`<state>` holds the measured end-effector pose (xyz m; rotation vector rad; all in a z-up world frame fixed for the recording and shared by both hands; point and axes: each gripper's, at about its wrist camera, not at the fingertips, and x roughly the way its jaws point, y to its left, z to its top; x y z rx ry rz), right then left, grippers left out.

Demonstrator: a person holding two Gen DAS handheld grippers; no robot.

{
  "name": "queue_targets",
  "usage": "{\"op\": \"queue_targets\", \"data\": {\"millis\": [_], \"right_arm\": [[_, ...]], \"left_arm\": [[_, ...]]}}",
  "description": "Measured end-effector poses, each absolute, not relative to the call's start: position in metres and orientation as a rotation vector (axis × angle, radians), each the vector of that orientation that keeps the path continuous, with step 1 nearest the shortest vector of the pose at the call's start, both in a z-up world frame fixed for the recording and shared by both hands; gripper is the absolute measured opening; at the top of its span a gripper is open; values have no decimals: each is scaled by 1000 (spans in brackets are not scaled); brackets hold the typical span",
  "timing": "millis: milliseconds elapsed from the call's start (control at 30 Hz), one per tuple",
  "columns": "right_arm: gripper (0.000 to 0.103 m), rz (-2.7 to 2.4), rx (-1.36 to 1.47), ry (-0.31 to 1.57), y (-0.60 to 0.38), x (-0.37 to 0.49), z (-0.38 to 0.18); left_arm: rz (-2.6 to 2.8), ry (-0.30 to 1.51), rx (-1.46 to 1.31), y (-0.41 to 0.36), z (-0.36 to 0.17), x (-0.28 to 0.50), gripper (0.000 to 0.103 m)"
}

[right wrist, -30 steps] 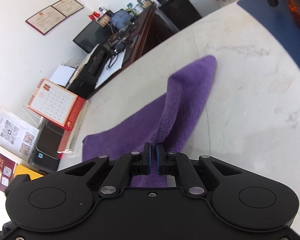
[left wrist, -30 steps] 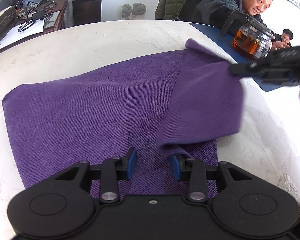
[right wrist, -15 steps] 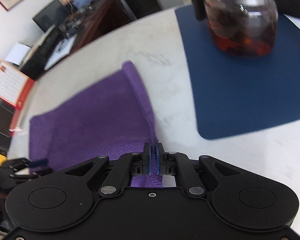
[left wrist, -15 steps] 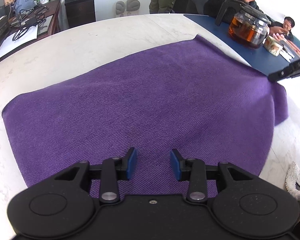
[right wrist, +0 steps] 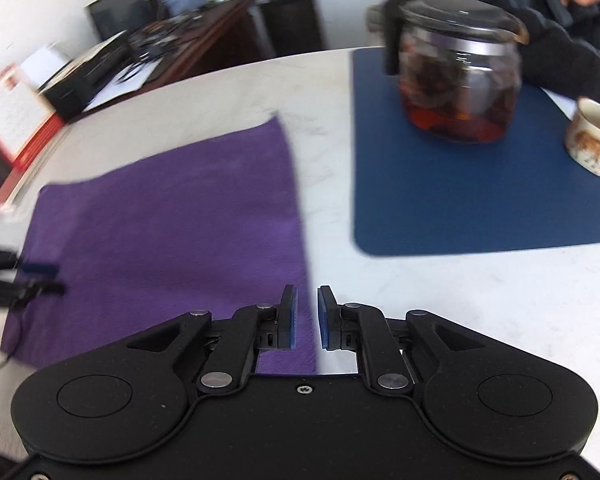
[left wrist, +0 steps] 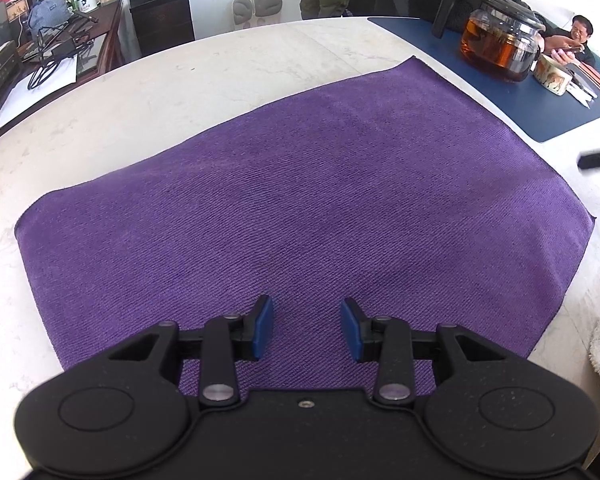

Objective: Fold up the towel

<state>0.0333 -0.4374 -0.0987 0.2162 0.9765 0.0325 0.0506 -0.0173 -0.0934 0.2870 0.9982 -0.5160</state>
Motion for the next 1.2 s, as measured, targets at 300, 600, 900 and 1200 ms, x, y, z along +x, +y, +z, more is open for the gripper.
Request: {"op": "queue_targets", "data": {"millis": [300, 600, 900, 1200], "right_arm": [[11, 91, 97, 1045, -410, 26, -120], [12, 98, 40, 1178, -416, 39, -102], [23, 188, -95, 926, -396, 145, -88], [23, 203, -164, 923, -388, 207, -126]], "left_arm": [[-479, 987, 275, -23, -94, 48, 40], [-456, 973, 255, -26, -95, 45, 42], [-448, 987, 277, -31, -93, 47, 41], [-480, 994, 289, -40, -94, 53, 42]]}}
